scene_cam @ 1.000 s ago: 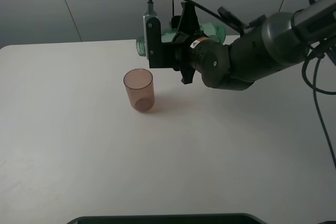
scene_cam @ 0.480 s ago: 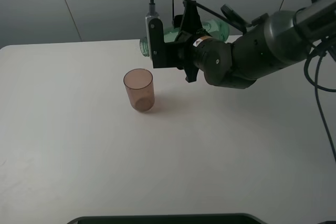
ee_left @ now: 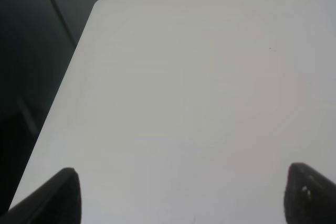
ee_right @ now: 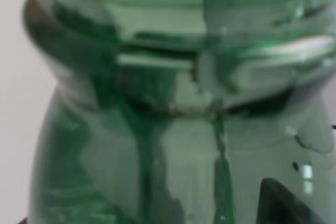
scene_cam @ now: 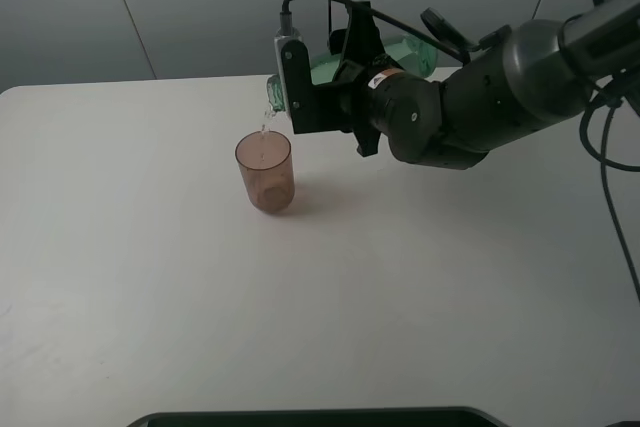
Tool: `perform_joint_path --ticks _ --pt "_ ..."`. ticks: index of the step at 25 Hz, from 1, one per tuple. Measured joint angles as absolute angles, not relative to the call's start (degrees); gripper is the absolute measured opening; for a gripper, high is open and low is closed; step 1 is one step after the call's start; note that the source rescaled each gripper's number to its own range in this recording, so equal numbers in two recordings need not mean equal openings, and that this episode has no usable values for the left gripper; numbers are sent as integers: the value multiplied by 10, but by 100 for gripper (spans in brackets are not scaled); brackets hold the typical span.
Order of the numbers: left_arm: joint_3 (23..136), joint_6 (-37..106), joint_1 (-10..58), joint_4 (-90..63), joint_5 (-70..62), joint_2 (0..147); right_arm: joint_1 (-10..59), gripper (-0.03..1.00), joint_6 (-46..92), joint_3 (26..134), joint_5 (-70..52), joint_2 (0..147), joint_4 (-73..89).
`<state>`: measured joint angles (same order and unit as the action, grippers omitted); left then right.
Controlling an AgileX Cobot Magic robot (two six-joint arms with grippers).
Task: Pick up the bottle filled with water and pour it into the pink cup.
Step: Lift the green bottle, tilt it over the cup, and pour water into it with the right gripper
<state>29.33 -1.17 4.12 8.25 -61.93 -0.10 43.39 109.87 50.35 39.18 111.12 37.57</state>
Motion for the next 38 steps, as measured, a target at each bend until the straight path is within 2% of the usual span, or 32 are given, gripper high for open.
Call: perform_joint_path --ticks 38 --pt "293 -12 41 83 -619 -1 432 4 1162 504 400 1111 413"
